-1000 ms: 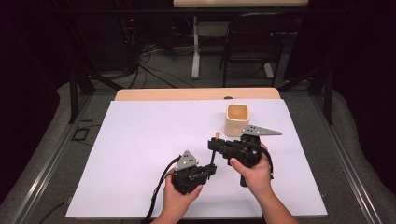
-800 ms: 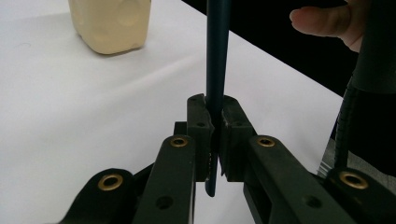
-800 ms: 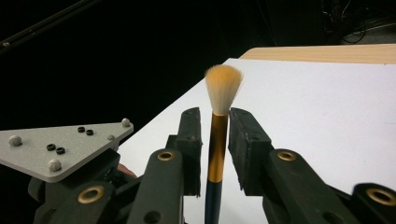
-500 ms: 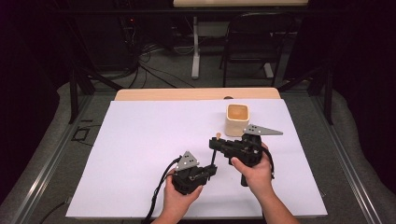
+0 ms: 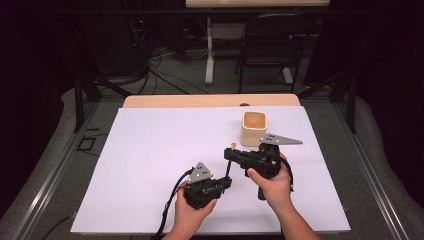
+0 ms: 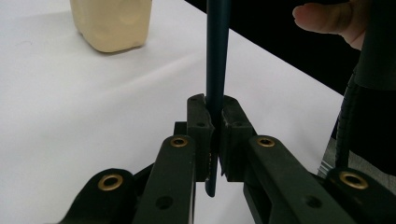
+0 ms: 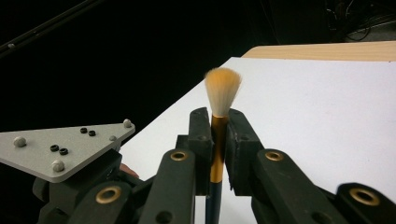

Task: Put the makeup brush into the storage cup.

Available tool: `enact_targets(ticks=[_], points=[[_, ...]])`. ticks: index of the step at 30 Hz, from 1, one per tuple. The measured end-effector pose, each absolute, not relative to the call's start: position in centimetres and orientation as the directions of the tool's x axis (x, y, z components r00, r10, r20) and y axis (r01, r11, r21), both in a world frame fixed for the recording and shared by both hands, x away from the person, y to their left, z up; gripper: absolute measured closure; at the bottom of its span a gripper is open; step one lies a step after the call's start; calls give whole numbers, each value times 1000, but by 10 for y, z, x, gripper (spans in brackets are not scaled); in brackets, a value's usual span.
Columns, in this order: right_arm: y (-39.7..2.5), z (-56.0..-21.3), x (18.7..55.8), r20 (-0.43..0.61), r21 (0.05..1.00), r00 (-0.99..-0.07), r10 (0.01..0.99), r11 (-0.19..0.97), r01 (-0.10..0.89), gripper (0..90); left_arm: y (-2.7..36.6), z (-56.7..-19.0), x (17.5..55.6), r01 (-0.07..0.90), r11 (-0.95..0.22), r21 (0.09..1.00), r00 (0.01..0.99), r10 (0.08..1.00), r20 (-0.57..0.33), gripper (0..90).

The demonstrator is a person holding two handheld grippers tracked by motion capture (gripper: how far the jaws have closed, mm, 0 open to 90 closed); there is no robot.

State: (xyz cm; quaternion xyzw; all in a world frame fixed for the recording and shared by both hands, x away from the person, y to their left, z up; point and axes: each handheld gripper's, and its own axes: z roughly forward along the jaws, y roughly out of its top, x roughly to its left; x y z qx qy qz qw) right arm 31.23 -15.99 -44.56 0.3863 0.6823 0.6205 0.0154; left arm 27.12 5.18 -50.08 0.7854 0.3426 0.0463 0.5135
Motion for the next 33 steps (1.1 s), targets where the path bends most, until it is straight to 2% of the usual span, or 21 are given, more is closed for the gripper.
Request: enact_targets(ticks=[22,33], points=[[-161,-446,313,464,853,-700,543,-62,518,839,52,-502,271,495,-233,837,759,585,-286,841],[-162,-445,313,454,858,-698,554,-62,509,839,53,-502,271,492,-225,841,756,590,-284,737]])
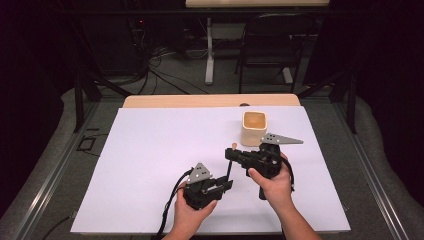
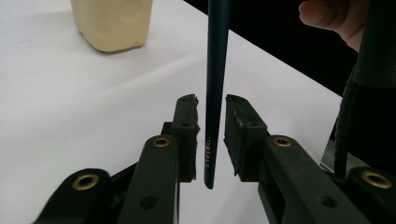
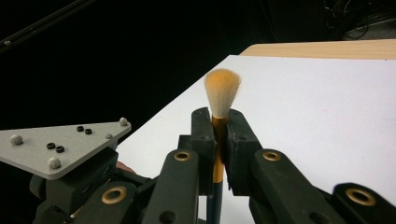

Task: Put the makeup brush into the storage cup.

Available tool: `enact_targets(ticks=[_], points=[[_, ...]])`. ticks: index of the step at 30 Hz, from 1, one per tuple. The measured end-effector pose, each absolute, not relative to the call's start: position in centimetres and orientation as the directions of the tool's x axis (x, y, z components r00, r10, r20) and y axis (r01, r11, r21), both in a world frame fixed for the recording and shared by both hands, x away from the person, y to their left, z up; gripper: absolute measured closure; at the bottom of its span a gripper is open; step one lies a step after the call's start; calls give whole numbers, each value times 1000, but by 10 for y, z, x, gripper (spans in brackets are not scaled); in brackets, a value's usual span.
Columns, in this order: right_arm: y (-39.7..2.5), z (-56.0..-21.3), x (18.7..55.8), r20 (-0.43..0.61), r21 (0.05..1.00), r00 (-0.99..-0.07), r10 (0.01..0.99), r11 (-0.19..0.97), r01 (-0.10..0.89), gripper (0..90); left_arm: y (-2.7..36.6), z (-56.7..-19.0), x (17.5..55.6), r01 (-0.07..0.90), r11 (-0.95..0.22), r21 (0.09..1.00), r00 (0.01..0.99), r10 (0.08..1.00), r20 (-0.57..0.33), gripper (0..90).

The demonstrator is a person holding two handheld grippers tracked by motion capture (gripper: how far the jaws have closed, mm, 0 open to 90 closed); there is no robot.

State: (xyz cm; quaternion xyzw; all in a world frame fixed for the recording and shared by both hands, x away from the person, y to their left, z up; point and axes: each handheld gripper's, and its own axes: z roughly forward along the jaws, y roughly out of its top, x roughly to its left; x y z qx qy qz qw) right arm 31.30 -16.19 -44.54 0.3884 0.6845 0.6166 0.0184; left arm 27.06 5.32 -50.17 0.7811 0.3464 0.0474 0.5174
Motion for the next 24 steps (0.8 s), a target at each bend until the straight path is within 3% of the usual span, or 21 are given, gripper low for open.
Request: enact_targets(ticks=[24], points=[[-167,-448,315,376,887,-679,630,-34,460,839,76,-499,275,503,-208,839,721,636,-275,651]])
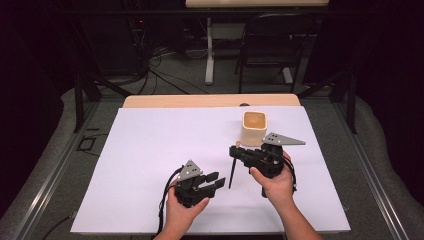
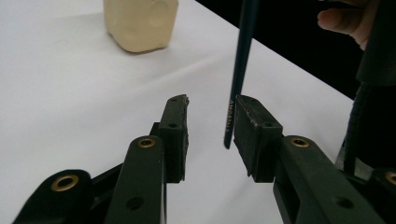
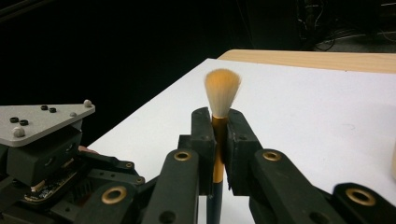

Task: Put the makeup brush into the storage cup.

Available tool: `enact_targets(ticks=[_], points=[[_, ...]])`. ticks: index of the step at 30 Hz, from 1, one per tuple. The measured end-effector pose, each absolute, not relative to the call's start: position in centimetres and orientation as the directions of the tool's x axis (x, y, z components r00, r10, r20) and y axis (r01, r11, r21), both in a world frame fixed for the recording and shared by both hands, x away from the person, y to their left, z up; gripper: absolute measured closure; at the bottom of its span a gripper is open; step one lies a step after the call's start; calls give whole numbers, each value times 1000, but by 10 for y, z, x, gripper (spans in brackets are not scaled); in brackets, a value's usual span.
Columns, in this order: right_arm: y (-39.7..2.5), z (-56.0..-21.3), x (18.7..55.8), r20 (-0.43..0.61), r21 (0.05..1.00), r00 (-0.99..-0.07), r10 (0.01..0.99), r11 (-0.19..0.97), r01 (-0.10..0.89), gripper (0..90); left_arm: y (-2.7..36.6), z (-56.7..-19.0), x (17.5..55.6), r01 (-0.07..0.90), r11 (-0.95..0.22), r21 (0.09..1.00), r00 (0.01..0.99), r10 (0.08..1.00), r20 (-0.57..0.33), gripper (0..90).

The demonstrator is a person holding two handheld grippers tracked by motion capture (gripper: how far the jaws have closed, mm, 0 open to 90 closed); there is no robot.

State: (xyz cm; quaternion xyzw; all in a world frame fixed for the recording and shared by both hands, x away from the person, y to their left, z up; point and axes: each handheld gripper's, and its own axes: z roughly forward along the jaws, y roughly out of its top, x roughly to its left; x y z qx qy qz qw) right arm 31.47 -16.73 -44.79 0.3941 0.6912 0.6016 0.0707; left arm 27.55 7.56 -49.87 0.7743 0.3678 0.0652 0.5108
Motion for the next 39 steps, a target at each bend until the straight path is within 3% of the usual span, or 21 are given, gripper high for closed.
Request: enact_targets(ticks=[14,39], points=[[-167,-450,316,335,900,-668,665,-15,436,839,95,-500,284,513,-184,838,683,680,-269,630],[-174,-455,316,269,911,-620,737,16,413,839,132,-509,293,479,-168,862,618,761,-195,444]])
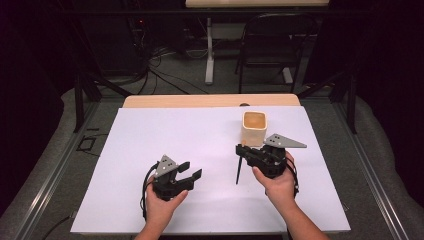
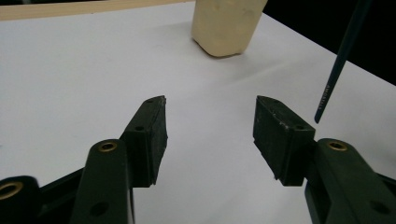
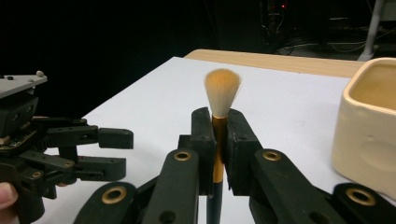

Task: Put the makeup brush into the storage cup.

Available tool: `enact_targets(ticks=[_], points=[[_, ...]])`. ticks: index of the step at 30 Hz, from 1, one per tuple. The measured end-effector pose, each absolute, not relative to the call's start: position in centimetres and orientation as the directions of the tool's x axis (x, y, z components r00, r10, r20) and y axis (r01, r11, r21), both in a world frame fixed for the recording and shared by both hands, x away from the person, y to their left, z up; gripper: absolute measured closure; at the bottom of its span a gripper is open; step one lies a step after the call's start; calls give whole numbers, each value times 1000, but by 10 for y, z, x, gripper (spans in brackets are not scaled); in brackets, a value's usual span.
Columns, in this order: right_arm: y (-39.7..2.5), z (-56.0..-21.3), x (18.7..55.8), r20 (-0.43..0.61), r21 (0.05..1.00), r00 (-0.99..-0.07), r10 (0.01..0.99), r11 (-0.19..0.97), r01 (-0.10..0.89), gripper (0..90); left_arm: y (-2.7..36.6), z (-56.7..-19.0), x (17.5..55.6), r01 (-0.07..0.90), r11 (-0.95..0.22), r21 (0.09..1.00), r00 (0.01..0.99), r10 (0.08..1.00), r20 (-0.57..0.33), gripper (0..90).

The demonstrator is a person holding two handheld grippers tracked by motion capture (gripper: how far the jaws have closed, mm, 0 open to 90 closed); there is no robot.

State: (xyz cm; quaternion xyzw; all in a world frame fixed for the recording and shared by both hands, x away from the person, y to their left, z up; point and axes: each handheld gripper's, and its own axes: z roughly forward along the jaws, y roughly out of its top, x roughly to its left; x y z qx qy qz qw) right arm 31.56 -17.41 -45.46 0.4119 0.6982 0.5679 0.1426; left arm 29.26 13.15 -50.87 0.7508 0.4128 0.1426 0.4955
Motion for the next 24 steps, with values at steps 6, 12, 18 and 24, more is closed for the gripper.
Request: enact_targets(ticks=[6,12,18,24], points=[[-177,-452,315,227,920,-609,760,38,391,839,139,-512,293,471,-161,867,606,774,-185,410],[-181,-451,316,214,919,-599,772,50,392,838,144,-515,292,474,-173,863,587,793,-163,400],[-184,-449,316,187,921,-587,788,67,384,839,149,-516,292,469,-152,870,574,801,-169,399],[-188,-447,317,156,919,-578,801,97,382,839,151,-518,293,467,-156,870,567,808,-160,398]])
